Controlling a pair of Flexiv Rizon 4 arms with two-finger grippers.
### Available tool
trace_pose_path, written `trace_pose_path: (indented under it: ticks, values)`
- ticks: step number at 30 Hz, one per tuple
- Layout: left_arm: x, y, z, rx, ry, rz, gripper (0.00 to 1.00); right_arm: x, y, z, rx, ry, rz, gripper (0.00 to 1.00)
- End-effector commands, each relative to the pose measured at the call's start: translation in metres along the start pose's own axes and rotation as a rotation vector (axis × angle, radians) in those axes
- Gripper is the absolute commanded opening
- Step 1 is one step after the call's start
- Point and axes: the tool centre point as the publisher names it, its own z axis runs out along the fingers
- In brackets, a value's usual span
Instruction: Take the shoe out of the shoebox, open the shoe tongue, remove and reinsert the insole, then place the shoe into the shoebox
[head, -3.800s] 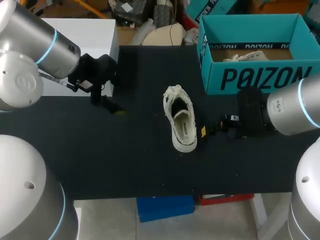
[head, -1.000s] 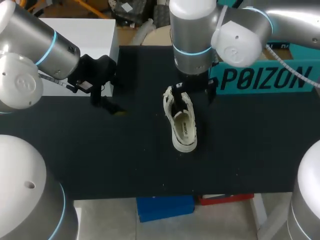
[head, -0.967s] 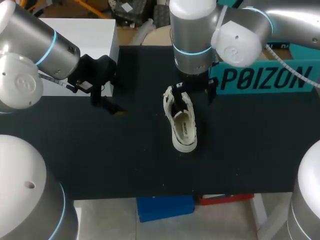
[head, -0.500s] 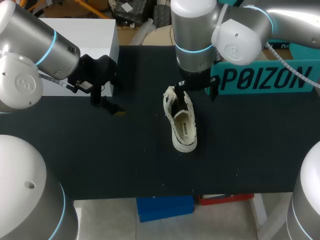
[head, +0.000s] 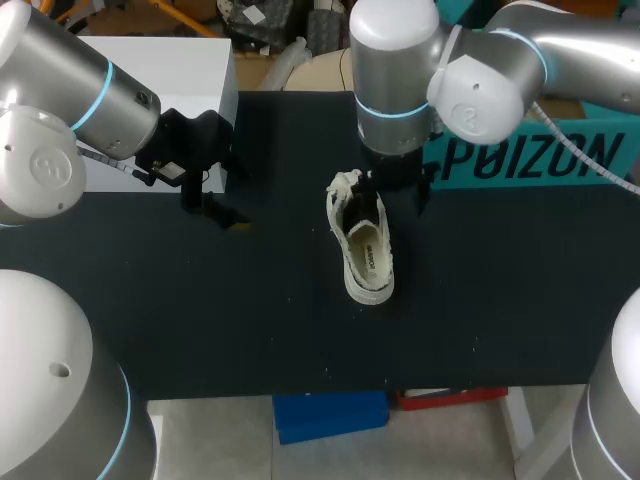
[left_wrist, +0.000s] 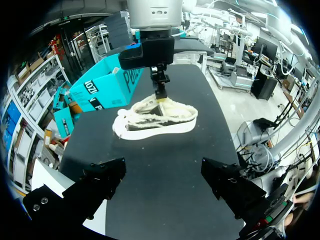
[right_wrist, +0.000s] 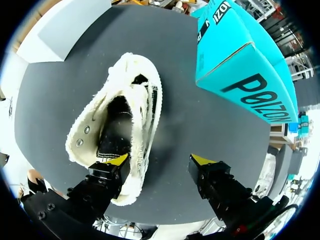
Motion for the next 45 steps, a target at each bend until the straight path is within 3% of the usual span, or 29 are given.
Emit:
trace_pose_path:
  ticks: [1, 4, 26, 27, 28, 29, 30, 38, 45]
  values:
    - [0.001, 0.0, 0.001, -0.002, -0.004, -0.001, 1.0, 0.006, 0.005, 0.018, 0.009, 0.017, -0.003, 0.65]
    - [0.001, 0.0, 0.001, -0.002, -0.004, -0.001, 1.0, 0.009, 0.006, 0.026, 0.015, 0.03, -0.003, 0.55]
    - [0.001, 0.0, 0.001, -0.002, -0.004, -0.001, 1.0, 0.011, 0.013, 0.053, 0.035, 0.051, 0.013, 0.48]
    - [0.001, 0.0, 0.001, -0.002, -0.004, -0.001, 1.0, 0.011, 0.013, 0.053, 0.034, 0.05, 0.014, 0.45]
    - [0.001, 0.0, 0.001, -0.002, -0.004, -0.001, 1.0, 0.011, 0.013, 0.054, 0.035, 0.048, 0.017, 0.36]
    - [0.001, 0.0, 0.001, -0.002, -0.004, -0.001, 1.0, 0.011, 0.014, 0.054, 0.035, 0.047, 0.019, 0.1]
    - [0.001, 0.0, 0.001, -0.002, -0.004, -0.001, 1.0, 0.012, 0.014, 0.054, 0.034, 0.048, 0.021, 0.0]
    - [0.001, 0.0, 0.001, -0.002, -0.004, -0.001, 1.0, 0.013, 0.011, 0.047, 0.043, 0.051, 0.008, 0.0]
    - [0.001, 0.0, 0.001, -0.002, -0.004, -0.001, 1.0, -0.013, 0.009, 0.015, 0.079, 0.066, 0.06, 0.0]
